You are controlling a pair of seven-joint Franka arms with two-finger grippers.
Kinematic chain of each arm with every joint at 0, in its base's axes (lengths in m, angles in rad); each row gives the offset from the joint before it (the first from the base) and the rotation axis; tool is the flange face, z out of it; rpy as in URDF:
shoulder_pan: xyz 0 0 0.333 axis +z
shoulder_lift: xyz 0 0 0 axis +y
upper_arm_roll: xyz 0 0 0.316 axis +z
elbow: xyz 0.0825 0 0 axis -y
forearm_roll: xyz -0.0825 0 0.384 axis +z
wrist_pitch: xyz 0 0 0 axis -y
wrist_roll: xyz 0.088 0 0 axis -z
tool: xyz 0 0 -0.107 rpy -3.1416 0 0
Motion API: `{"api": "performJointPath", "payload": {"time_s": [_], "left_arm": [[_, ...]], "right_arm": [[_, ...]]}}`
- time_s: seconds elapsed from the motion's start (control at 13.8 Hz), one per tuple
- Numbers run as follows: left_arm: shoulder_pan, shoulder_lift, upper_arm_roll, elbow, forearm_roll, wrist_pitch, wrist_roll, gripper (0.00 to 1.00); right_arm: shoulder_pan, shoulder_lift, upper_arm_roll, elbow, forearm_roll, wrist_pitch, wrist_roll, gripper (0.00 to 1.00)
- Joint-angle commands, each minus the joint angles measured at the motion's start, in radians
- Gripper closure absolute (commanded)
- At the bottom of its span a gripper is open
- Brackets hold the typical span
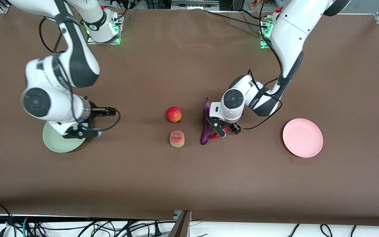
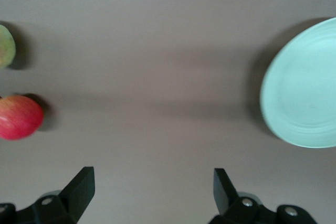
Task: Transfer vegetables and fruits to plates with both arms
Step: 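Grasp the chili with the left gripper while the right gripper reaches the pomegranate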
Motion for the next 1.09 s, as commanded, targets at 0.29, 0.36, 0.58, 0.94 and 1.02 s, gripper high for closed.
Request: {"api": "performJointPath", "payload": {"time_s": [0.29,0.36,0.58,0.94,1.02], "left_arm": [[-0.005,0.002,0.002,0.005,0.064,-0.017,0.017,1.0],[0.0,-0.018,0.002,0.001,0.063,-0.037,0.014,1.0],[-0.005,-0.134,0.001,0.004,0.047,-0.255,-0.015,1.0],[0.177,-0.271,0.002,0.027,-0.006,-0.436,-0.071,1.0],[0.234,-0.273,0.002,0.027,-0.023,-0.436,-0.068,1.0]], "right_arm": [[0.138,0.115,-0.004,0.022,0.198,0.177,0.167,0.0],[0.156,0.132,-0.004,0.022,0.205,0.203,0.184,0.0],[0.227,0.195,-0.006,0.022,0.297,0.312,0.248,0.0],[0.27,0.264,-0.004,0.02,0.301,0.418,0.264,0.0],[0.279,0.273,-0.004,0.02,0.299,0.427,0.264,0.0]]}}
